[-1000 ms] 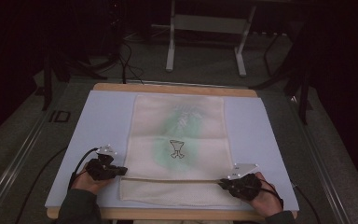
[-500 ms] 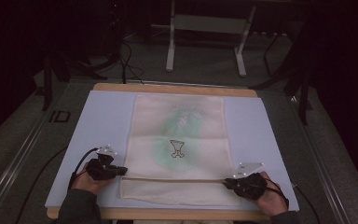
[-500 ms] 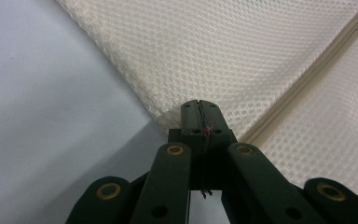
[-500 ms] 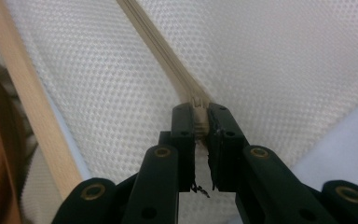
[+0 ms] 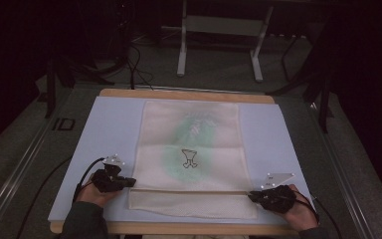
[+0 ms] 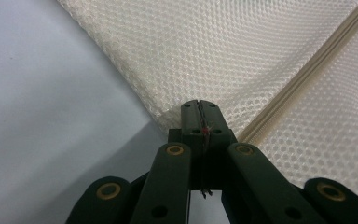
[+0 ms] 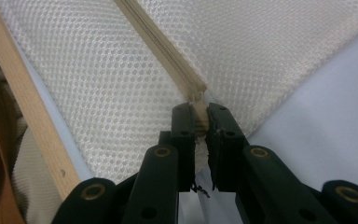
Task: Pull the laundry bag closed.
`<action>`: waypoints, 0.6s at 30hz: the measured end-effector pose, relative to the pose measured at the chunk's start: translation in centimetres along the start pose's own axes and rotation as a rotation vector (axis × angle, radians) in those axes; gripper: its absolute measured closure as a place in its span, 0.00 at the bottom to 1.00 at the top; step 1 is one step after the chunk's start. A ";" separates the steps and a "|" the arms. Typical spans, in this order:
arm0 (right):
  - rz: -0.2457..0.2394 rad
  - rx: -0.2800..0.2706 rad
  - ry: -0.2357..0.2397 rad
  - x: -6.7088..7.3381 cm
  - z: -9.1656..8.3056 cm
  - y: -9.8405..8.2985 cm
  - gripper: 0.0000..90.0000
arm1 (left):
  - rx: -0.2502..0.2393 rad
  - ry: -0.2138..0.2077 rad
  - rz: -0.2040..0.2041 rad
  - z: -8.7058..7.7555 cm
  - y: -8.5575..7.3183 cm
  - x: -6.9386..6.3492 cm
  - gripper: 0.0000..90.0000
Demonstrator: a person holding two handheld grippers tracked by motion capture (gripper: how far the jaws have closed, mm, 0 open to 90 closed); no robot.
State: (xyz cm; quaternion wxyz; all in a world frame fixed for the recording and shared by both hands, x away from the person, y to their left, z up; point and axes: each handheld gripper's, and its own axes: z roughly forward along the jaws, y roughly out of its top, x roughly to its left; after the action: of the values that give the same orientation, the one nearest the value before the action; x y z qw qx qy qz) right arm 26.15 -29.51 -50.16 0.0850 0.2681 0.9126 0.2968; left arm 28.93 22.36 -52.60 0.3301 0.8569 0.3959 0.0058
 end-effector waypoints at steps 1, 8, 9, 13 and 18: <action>0.001 0.003 -0.002 -0.1 -0.2 0.0 0.91 | 0.000 0.000 0.000 0.0 0.0 0.0 1.00; 0.015 0.004 -0.013 -0.4 0.4 -0.4 0.82 | -0.003 -0.001 -0.001 0.0 0.0 0.0 1.00; 0.030 -0.002 -0.017 -0.6 0.3 -0.5 0.80 | -0.003 -0.002 -0.001 0.0 0.0 0.0 1.00; 0.079 -0.047 -0.027 -1.2 -0.1 -1.2 0.74 | -0.010 -0.005 0.004 0.0 -0.1 0.0 0.99; 0.112 -0.097 -0.061 -1.6 0.0 -1.3 0.68 | -0.012 0.004 0.048 0.0 0.0 -0.3 0.97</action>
State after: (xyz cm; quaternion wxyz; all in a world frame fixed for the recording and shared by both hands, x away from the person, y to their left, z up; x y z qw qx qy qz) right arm 26.87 -31.28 -50.91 0.1091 0.3235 0.8776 0.3366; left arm 28.72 22.19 -52.54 0.3340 0.8643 0.3757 0.0178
